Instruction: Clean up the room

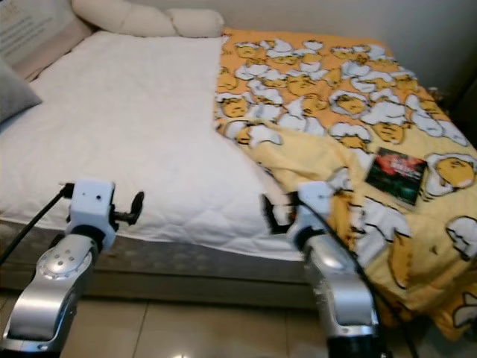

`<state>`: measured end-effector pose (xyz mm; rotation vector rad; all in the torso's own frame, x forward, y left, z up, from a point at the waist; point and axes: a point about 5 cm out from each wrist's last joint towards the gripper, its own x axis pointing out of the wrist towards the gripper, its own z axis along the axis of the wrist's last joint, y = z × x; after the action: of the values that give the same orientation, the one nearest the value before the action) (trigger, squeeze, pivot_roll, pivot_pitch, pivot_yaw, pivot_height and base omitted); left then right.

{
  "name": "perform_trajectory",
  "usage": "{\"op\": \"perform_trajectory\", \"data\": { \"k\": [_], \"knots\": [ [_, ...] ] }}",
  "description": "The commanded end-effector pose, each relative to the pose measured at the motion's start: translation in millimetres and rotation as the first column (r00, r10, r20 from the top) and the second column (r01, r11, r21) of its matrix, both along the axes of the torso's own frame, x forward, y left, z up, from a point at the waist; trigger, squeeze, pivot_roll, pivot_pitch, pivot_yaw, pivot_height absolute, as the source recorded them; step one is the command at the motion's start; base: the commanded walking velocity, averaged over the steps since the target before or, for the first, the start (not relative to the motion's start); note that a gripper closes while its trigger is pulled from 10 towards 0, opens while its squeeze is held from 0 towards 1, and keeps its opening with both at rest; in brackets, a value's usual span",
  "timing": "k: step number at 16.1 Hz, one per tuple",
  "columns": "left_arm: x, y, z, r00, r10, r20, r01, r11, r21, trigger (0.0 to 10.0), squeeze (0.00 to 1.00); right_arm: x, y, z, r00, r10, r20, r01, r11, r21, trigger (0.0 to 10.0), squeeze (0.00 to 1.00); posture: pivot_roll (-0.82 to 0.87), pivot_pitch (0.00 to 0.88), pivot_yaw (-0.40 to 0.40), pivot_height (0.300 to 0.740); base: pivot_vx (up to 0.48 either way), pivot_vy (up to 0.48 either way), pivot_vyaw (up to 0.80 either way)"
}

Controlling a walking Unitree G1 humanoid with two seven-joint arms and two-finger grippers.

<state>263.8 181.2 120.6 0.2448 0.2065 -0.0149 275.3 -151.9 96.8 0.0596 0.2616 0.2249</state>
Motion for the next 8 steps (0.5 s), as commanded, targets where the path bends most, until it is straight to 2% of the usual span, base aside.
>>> {"op": "perform_trajectory", "data": {
  "k": [1, 8],
  "knots": [
    [1.1, -5.7, 1.9, 1.0, -0.015, 0.008, 0.015, 1.0, -0.002, 10.0, 0.9, 2.2, -9.5, 4.1, 1.0, -0.012, 0.016, 0.013, 0.999, -0.046, 10.0, 0.0, -0.12, 0.0, 0.025, 0.74, 0.0, -0.48, 0.0],
    [1.9, -5.9, 2.6, 1.0, -0.015, 0.015, 0.015, 1.0, -0.006, 10.0, 0.89, 2.6, -9.3, 4.7, 1.0, -0.015, 0.027, 0.016, 0.998, -0.058, 10.0, 0.0, -0.11, 0.0, 0.021, 0.74, 0.0, -0.48, 0.0]
  ]
}}
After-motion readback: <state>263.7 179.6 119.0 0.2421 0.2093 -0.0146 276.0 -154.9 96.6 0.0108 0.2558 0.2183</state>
